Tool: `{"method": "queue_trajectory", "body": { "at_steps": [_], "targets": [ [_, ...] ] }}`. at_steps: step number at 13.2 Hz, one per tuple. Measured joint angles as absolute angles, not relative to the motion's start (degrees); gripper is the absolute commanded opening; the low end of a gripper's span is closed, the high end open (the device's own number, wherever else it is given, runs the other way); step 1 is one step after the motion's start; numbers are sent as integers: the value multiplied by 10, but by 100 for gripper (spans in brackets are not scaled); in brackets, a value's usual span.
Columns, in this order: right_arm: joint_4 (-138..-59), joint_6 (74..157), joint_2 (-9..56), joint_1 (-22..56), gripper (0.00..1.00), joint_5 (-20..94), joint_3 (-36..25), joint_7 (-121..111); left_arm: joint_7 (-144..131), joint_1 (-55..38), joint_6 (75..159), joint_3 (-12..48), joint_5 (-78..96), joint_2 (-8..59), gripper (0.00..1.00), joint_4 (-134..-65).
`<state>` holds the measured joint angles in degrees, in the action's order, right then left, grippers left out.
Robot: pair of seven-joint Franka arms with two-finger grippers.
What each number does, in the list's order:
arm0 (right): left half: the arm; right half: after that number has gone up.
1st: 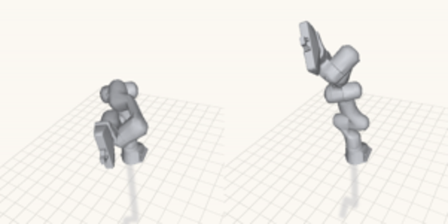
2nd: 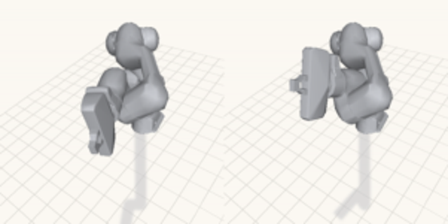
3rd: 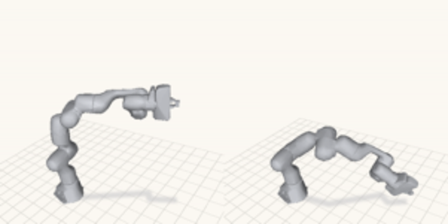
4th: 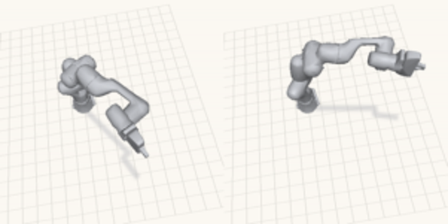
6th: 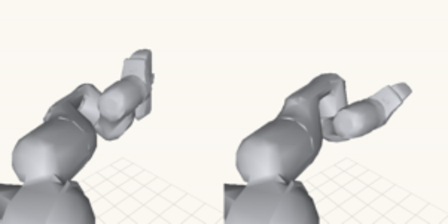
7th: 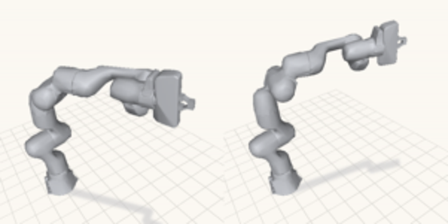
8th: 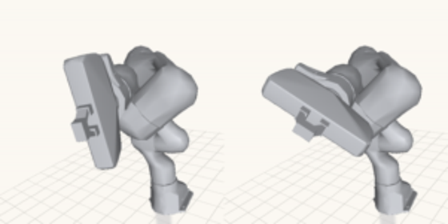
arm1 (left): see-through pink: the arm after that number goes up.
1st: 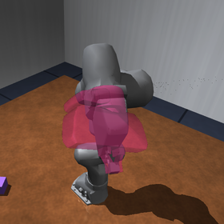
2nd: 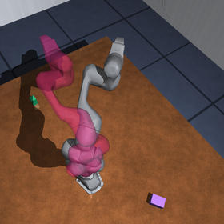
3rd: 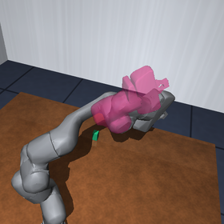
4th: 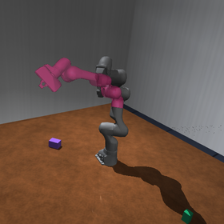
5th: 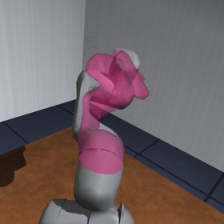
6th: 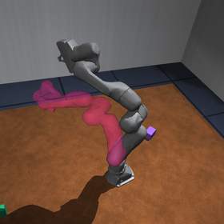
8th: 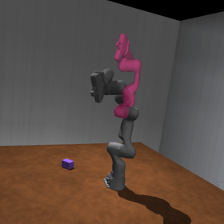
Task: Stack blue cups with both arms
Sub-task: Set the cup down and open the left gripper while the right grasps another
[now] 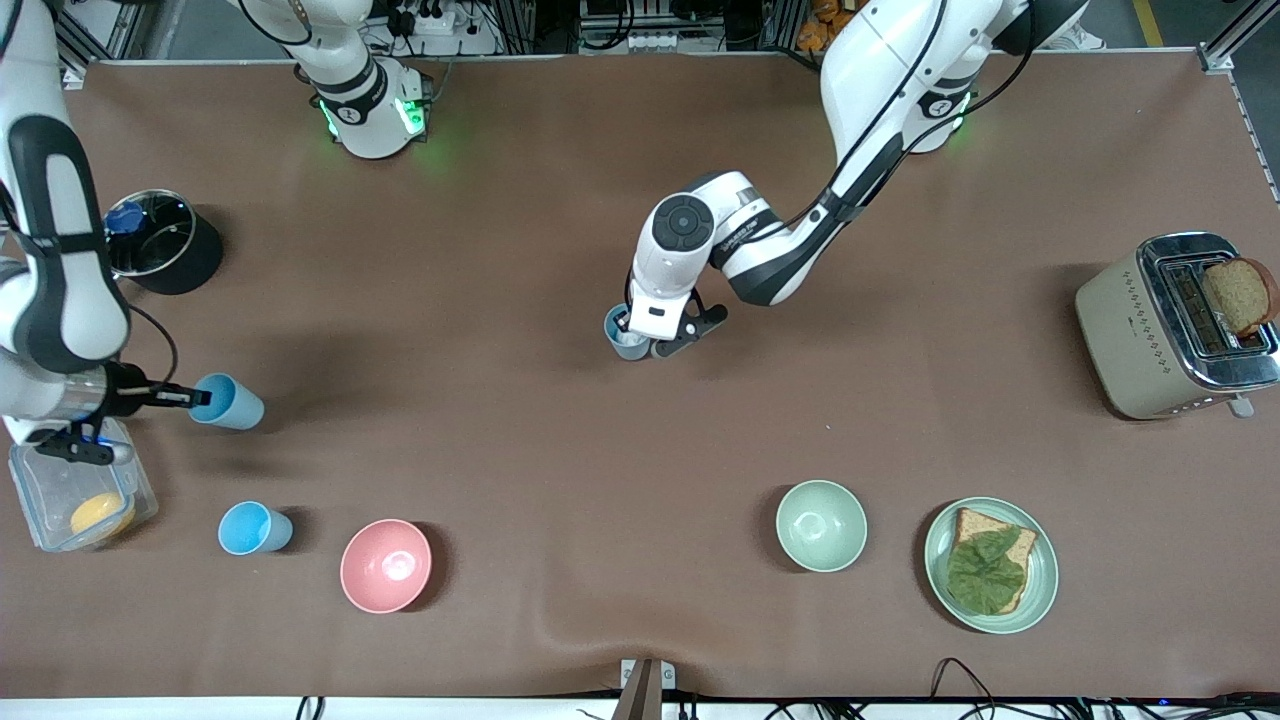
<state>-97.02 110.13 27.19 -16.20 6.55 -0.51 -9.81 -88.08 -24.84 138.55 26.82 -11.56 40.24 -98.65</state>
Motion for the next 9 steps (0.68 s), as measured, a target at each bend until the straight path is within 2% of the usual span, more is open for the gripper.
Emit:
{"method": "queue_trajectory", "body": {
  "at_steps": [1, 5, 9],
  "targets": [
    [-970, 1077, 253, -157, 0, 67, -4, -98, -881, -248, 1386, 267, -116, 404, 100, -983],
    [-970, 984, 180, -88, 0, 110, 1, -38, -881, -249, 1384, 266, -120, 409, 100, -975],
    [-973, 988, 157, 33, 0, 141, 4, 154, -914, -245, 1322, 266, -121, 369, 100, -950]
  ]
}}
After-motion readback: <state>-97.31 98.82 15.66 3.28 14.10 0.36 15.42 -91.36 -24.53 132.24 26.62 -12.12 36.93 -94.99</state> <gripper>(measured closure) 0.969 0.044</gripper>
